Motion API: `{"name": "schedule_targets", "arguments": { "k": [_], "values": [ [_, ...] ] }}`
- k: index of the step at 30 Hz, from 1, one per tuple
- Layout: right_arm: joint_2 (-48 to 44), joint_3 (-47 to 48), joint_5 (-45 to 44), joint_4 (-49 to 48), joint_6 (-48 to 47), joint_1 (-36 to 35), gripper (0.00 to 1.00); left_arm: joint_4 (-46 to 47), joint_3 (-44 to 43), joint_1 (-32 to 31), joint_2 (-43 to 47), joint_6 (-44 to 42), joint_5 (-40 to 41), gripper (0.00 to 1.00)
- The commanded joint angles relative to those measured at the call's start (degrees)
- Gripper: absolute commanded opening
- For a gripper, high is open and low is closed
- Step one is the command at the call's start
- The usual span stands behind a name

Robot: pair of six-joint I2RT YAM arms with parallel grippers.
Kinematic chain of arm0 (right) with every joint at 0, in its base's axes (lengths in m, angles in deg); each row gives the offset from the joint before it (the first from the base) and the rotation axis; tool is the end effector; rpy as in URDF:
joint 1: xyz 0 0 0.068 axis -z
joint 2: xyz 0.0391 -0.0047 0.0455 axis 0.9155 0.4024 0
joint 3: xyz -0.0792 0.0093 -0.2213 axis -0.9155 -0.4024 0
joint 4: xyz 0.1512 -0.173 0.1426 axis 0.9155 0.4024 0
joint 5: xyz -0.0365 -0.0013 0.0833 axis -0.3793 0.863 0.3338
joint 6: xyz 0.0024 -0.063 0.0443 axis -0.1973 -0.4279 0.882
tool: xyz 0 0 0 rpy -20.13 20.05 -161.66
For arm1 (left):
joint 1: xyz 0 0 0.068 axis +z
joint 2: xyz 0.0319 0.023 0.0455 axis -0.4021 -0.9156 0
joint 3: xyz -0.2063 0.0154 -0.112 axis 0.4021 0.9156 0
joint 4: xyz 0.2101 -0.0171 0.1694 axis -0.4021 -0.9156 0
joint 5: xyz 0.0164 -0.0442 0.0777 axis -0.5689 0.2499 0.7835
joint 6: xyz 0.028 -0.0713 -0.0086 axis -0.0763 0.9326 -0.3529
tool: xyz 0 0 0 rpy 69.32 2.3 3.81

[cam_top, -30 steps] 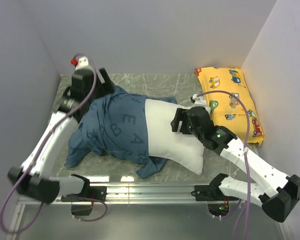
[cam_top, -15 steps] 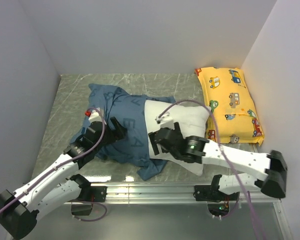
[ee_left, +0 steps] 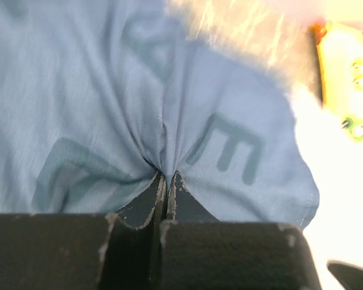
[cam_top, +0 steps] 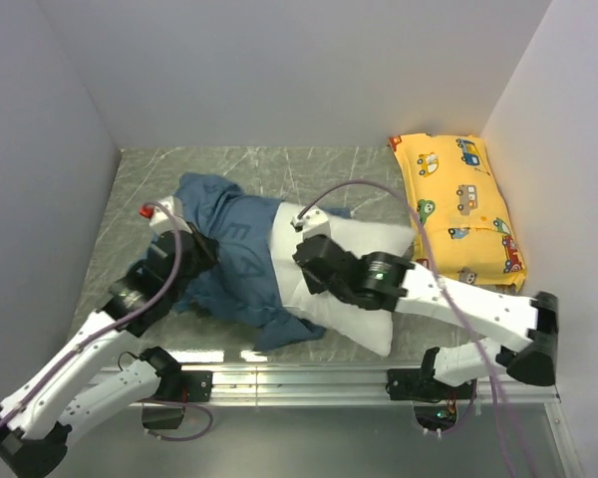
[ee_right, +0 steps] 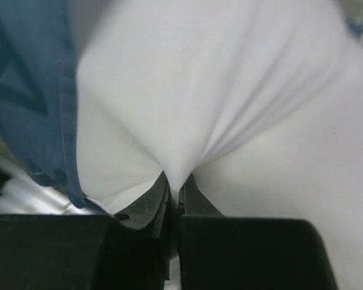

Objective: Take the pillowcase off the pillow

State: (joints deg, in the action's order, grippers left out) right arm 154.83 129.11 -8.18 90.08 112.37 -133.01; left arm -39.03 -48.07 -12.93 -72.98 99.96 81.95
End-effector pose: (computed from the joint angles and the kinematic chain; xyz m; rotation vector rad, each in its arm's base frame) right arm 0.1532 0.2763 0.2709 -0.5933 2.1757 0.2527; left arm 0.2000 -0.1123 0.2798 -0.4464 1.9458 -0.4676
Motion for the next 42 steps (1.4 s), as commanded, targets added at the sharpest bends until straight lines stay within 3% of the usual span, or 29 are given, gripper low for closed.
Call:
{"name": "schedule_targets", "arguments": {
  "k": [1,4,5,6,7,8,10,13,14,17,20,23,27,30,34,35,42],
  "values": [
    [-7.94,13.95,14.74,1.60,-4.82,-0.32,0.00,-5.40,-15.12,-0.10,0.85,-9.23,3.69,0.00],
    [-7.59,18.74,22.57,2.83,-3.87,8.43,0.00,-9.36,-28.65,-0.10,-10.91,-13.46,2.11,0.00],
    [-6.63,18.05,30.69,1.18,-3.16,12.04,0.00,-9.97,-34.16,-0.18,-14.25,-13.83,2.02,0.03],
    [-6.01,16.39,33.47,-0.40,-2.20,19.47,0.00,-9.98,-36.22,-0.10,-20.20,-14.01,1.41,0.09],
    [-5.22,11.59,35.67,-2.07,-1.49,22.24,0.00,-7.54,-37.46,-0.01,-22.69,-15.05,-0.25,0.15],
    [-2.87,8.76,38.83,-5.57,-0.79,25.05,0.00,-6.65,-39.13,0.17,-25.07,-15.32,-1.05,0.27],
    [2.13,0.26,42.80,-10.15,1.14,31.02,0.00,-5.77,-41.24,1.22,-31.84,-15.33,-6.29,0.36],
    [8.12,-7.24,47.12,-18.51,2.64,33.69,0.00,-5.15,-44.41,1.40,-38.35,-15.24,-9.13,0.56],
    [12.49,-7.96,46.60,-19.48,2.30,33.78,0.00,-3.23,-44.59,1.31,-38.97,-15.33,-10.62,0.67],
    [17.72,-11.04,42.13,-23.96,1.33,33.78,0.00,-2.33,-46.43,1.40,-39.16,-16.11,-10.90,0.80],
    [17.38,-14.21,37.11,-25.81,1.85,33.61,0.00,-2.68,-48.89,1.66,-36.87,-17.17,-8.54,0.86],
    [13.78,-16.14,32.98,-26.26,2.29,33.61,0.00,-5.84,-49.25,1.84,-32.49,-15.42,-2.39,0.84],
    [8.33,-15.89,29.81,-24.77,2.38,33.61,0.00,-6.99,-44.34,1.84,-26.07,-11.64,5.52,0.84],
    [5.16,-14.22,28.93,-22.66,2.03,32.47,0.00,-4.19,-39.06,2.19,-22.73,-11.11,9.23,0.91],
    [1.21,-12.81,23.84,-20.02,1.59,28.61,0.00,-5.50,-40.20,4.56,-28.07,-13.28,2.83,0.92],
    [0.68,-12.55,22.61,-19.32,1.59,27.99,0.00,-3.67,-40.11,4.56,-30.51,-14.52,-2.32,0.91],
    [-1.52,-8.77,17.86,-14.92,0.89,24.47,0.00,1.35,-41.60,4.56,-37.65,-20.51,-12.73,0.93]
  ]
}}
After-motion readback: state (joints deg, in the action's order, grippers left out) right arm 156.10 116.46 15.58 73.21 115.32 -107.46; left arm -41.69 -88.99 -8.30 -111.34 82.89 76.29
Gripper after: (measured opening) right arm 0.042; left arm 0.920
